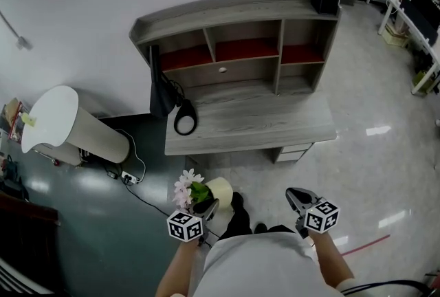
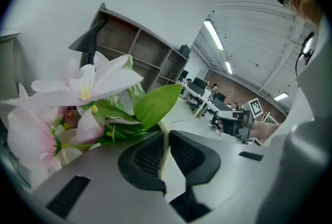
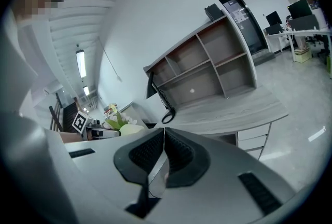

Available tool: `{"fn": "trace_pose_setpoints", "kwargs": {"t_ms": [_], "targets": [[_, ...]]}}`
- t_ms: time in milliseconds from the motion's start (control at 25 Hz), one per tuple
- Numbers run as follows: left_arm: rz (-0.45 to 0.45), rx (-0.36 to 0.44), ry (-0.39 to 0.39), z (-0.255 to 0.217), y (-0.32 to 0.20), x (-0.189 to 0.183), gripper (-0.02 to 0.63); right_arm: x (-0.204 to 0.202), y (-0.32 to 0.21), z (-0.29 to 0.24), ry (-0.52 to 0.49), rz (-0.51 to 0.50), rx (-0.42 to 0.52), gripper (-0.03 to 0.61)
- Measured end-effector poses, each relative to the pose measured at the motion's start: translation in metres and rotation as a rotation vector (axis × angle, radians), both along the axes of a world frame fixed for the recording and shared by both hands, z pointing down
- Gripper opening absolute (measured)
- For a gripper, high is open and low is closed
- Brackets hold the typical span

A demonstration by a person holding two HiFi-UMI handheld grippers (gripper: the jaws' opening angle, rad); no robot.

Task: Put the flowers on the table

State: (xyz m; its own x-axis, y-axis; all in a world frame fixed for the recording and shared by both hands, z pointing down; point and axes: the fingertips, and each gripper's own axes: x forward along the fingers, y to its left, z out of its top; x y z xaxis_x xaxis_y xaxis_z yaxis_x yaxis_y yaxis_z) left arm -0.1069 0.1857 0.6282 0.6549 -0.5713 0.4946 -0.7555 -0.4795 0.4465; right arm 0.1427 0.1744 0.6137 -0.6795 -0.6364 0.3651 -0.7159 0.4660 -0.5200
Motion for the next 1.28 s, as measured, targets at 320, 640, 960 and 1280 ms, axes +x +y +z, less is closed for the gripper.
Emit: {"fn": "trace_pose_setpoints", "kwargs": {"t_ms": [320,640,960,1280], "targets": [[0.035,-0.003,0.013,0.001,-0.06,-0.023,0.051,-0.027,-0.05,-0.002,0.02,0.019,-0.007,0.018],[0.07,0.002,0.024,-0.003,-0.126,-0.05,0.051,-0.055,-0.112,-0.013,0.051,0.04,-0.007,0.018],[0.13,0.0,0.004,0.002,-0.166,-0.075,0.051,-0.091,-0.157,-0.009,0.07,0.051,-0.024,0.018],[0.154,-0.021,-0.001,0.012,-0.188,-0.088,0.051,-0.114,-0.185,-0.008,0.079,0.056,-0.033,0.018]]}}
